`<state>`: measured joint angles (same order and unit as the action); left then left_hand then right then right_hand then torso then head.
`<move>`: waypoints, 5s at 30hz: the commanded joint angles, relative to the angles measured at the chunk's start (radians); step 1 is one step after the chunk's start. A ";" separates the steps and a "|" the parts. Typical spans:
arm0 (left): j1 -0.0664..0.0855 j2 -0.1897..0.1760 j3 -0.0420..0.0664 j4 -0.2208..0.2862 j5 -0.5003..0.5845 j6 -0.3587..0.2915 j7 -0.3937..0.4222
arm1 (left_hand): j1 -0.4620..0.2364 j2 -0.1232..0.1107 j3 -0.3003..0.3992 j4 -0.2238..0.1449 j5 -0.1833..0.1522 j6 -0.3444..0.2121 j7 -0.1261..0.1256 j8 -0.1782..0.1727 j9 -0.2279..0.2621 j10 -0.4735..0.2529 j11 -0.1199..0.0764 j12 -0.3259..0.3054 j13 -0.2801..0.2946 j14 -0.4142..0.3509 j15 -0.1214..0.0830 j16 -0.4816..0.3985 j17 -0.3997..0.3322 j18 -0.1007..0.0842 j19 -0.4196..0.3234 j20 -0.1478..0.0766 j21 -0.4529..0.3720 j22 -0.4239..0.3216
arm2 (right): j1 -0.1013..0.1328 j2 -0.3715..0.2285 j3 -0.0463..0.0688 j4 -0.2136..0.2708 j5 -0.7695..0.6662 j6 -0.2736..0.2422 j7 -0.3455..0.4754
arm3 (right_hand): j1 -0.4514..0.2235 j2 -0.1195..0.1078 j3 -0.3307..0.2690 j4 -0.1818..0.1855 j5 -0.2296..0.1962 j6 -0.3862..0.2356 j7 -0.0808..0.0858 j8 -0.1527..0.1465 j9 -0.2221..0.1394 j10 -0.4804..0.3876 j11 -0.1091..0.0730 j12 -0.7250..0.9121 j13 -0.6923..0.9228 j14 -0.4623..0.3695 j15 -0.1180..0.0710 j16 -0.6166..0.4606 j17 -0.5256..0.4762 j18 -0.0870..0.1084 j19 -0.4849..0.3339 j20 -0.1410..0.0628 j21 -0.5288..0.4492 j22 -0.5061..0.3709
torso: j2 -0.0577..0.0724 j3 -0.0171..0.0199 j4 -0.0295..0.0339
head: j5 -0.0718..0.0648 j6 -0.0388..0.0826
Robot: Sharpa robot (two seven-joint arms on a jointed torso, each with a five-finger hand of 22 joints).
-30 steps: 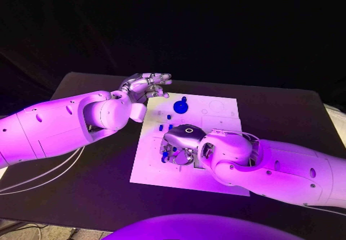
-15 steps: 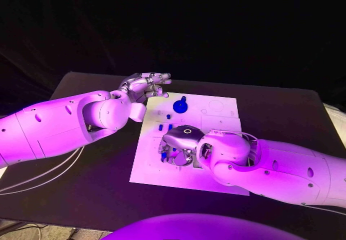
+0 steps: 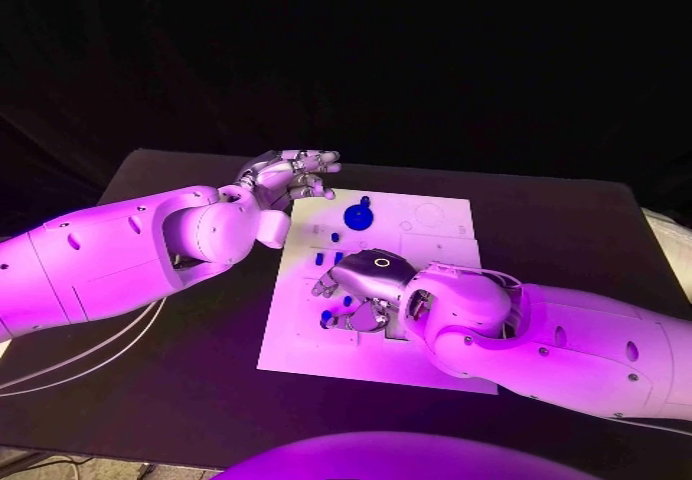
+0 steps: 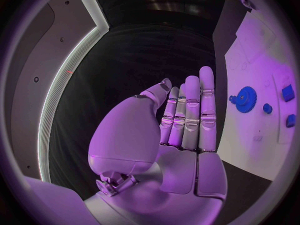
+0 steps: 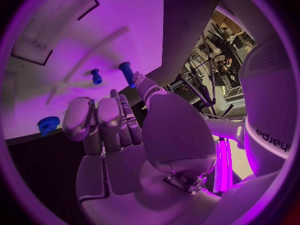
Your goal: Assemble the parts on the task board
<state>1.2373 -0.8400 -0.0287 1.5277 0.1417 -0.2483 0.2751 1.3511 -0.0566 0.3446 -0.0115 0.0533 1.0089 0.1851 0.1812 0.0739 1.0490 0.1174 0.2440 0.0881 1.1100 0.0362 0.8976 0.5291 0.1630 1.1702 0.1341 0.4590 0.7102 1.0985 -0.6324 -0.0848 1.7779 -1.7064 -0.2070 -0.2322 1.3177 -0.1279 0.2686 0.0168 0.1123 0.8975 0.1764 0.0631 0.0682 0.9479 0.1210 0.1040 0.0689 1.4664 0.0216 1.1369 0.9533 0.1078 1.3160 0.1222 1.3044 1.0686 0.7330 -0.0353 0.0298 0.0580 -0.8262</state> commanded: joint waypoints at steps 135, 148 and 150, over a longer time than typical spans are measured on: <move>-0.036 -0.013 0.001 0.006 -0.014 0.037 -0.007 | 0.008 0.008 -0.015 -0.002 -0.003 -0.009 0.000 0.010 -0.003 -0.012 0.002 0.012 -0.001 -0.011 0.001 0.009 -0.007 0.018 0.008 -0.001 -0.011 -0.006 | 0.001 -0.378 -0.062 0.176 0.541 -0.280 -0.338 | -0.071 0.117 -0.322 0.226 0.390 0.180 -0.092 0.157 0.168 0.405 -0.116 1.021 1.104 0.057 -0.084 0.270 0.340 -0.062 0.141 -0.073 0.177 0.305 | -0.025 0.0050 -0.0345 | -0.076 0.024; -0.036 -0.010 0.001 0.005 -0.014 0.038 -0.008 | 0.008 0.008 -0.015 -0.002 -0.003 -0.009 0.000 0.010 -0.003 -0.012 0.002 0.012 -0.001 -0.011 0.001 0.009 -0.007 0.018 0.008 -0.001 -0.011 -0.006 | 0.010 -0.366 -0.033 0.206 0.516 -0.304 -0.335 | -0.069 0.115 -0.321 0.224 0.396 0.182 -0.093 0.156 0.170 0.409 -0.117 1.025 1.109 0.057 -0.085 0.270 0.340 -0.062 0.142 -0.074 0.177 0.306 | -0.025 0.0043 -0.0342 | -0.070 0.021; -0.036 -0.009 0.001 0.005 -0.014 0.039 -0.008 | 0.008 0.008 -0.015 -0.002 -0.003 -0.009 0.000 0.010 -0.003 -0.012 0.002 0.012 -0.001 -0.011 0.001 0.009 -0.007 0.018 0.008 -0.001 -0.011 -0.006 | 0.010 -0.358 -0.032 0.205 0.519 -0.290 -0.337 | -0.069 0.115 -0.321 0.224 0.396 0.182 -0.093 0.156 0.170 0.409 -0.117 1.025 1.109 0.057 -0.085 0.270 0.340 -0.062 0.142 -0.074 0.177 0.306 | -0.025 0.0040 -0.0348 | -0.068 0.021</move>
<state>1.2016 -0.8513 -0.0286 1.5310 0.1314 -0.2296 0.2634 1.3552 -0.0526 0.3354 -0.0155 0.0533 1.0089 0.1851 0.1850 0.0724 1.0451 0.1213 0.2497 0.0881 1.1067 0.0395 0.9016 0.5233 0.1630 1.1702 0.1341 0.4510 0.7062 1.1089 -0.9939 -0.1176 1.9815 -1.1767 -0.4978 -0.5748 1.2444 -0.0162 -0.0537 0.2377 0.5015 1.0715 0.0862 0.2179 0.2084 1.3504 0.0048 1.1232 1.1770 1.4649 -0.0555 1.4059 1.2929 0.0610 1.4555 0.0536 1.4756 1.3076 0.7076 -0.0310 -0.0038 -0.0117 -0.8047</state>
